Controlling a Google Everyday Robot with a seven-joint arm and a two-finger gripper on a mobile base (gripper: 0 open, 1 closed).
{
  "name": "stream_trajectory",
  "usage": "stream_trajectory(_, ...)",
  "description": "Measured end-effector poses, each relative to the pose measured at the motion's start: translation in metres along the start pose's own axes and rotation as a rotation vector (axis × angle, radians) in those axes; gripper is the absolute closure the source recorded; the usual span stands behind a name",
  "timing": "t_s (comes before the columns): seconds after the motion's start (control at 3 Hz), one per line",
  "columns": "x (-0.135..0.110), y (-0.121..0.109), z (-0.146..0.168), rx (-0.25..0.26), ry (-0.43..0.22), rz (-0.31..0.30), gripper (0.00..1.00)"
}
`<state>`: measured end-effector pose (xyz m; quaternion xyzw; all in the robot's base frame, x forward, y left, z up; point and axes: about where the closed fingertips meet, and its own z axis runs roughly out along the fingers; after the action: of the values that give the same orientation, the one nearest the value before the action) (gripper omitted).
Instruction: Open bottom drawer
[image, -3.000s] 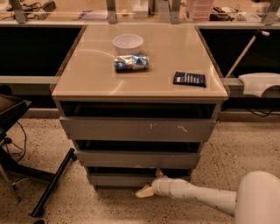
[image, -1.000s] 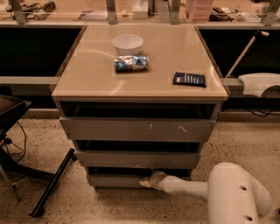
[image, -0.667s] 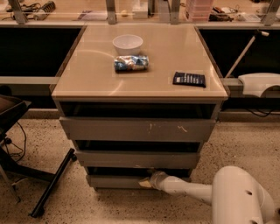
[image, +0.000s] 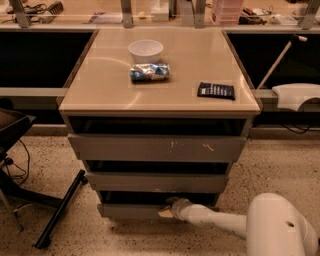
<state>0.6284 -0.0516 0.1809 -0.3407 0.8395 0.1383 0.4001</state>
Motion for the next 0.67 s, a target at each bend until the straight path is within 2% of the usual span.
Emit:
stream_trajectory(0.33,0.0002,0.0155,-0.0084,0.031,-0.033,0.062,1.00)
stream_trajectory(0.67,-0.0014,0.0167,-0.0141,0.038,-0.040,0.078,1.00)
